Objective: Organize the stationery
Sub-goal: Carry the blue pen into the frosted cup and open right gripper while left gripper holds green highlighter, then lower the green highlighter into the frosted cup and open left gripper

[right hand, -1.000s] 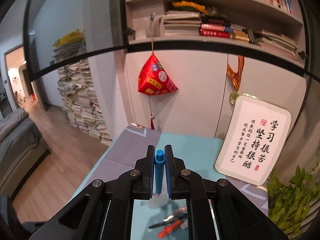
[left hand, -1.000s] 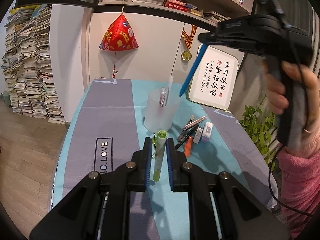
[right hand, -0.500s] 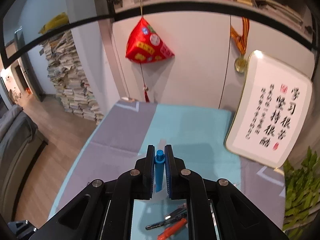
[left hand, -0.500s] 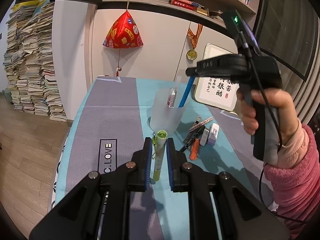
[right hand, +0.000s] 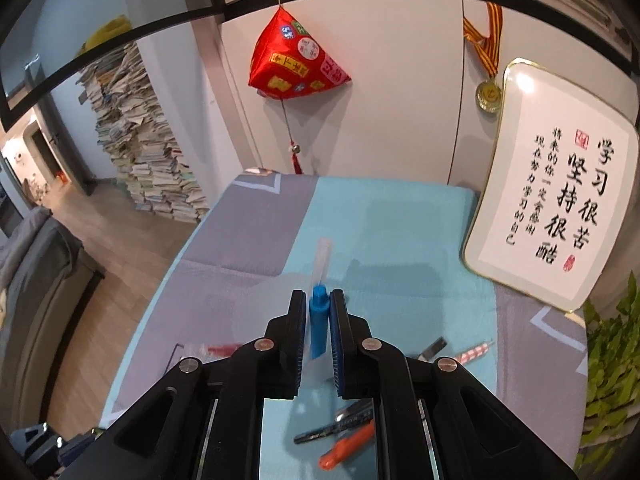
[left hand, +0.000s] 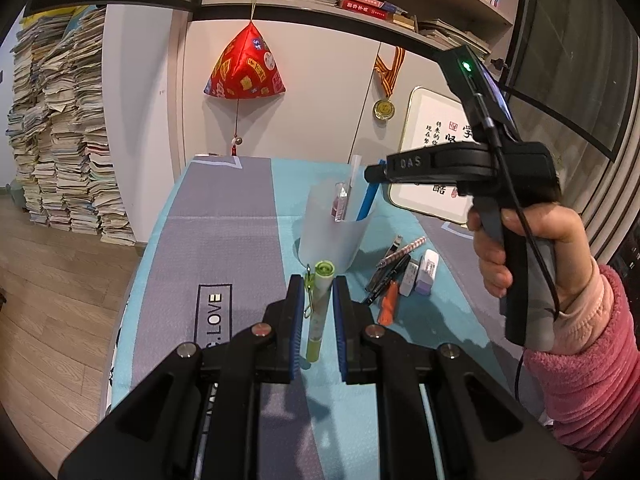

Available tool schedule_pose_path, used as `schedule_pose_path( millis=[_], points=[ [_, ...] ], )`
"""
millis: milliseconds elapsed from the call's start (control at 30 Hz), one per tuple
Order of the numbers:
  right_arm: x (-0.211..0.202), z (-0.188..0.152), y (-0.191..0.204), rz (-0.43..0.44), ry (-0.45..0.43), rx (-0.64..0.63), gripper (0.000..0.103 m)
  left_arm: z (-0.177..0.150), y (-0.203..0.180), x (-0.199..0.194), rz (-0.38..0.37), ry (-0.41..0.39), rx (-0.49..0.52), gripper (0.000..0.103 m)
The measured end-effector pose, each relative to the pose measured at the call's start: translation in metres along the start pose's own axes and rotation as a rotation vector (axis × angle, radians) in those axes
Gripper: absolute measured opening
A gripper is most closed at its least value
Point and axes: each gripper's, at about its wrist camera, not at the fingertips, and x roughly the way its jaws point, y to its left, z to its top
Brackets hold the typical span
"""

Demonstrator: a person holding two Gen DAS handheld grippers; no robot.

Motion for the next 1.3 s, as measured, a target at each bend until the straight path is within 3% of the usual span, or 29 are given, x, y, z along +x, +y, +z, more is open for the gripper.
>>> schedule_pose_path(
  millis=[333, 600, 800, 967, 1300],
  points=[
    [-0.036, -0.040, -0.018, 0.025, -0.017, -0.015, 0.013, 0.029, -0.003, -0.012, 0.025, -0.071, 0.024, 0.012],
    [-0.046, -0.095, -0.044, -0.032, 0.025, -0.007, 0.013, 0.078, -0.014, -0.019, 0.073, -0.176, 0.074, 0.013],
    [-0.049, -0.122, -0.064, -0.070, 0.051, 0.030, 0.013, 0.111, -0.015, -0.005, 0.056, -0.217, 0.052, 0.013],
    [-0.046, -0.135, -0.072, -0.108, 0.071, 0.043, 0.013, 0.120, -0.016, 0.025, 0.045, -0.187, 0.028, 0.013],
    [-0.042, -0.144, -0.091, -0.122, 0.099, 0.121, 0.013, 0.107, -0.014, 0.073, 0.018, -0.061, 0.014, 0.013]
  ],
)
